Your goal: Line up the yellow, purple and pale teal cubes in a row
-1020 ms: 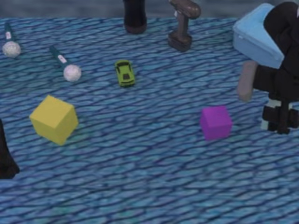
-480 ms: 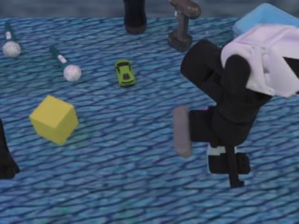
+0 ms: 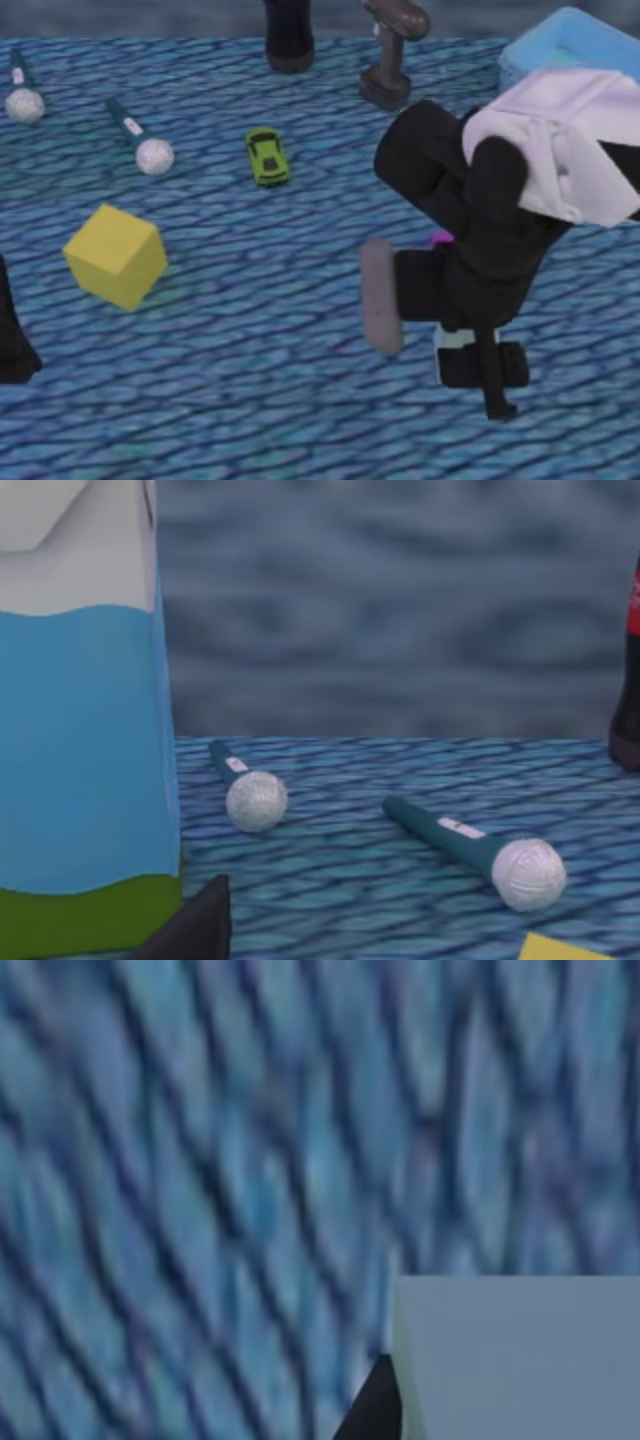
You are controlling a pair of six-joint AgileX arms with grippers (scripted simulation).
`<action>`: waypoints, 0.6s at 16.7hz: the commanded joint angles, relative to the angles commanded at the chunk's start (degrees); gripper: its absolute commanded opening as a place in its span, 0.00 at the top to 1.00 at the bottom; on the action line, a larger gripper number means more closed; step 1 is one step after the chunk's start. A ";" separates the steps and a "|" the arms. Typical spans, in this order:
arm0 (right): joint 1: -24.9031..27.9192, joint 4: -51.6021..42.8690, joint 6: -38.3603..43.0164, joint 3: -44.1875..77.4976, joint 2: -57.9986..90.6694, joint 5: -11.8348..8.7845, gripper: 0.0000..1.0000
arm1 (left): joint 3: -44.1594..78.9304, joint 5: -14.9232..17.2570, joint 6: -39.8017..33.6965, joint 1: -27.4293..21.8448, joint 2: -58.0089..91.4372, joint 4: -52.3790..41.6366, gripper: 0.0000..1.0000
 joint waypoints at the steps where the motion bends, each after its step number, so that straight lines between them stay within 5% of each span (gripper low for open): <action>1: 0.06 1.37 -0.01 -0.99 0.41 0.01 1.00 | 0.00 0.00 0.00 0.00 0.00 0.00 0.00; 10: 0.19 14.55 0.26 -9.80 4.60 0.05 1.00 | 0.00 0.00 0.00 0.00 0.00 0.00 0.00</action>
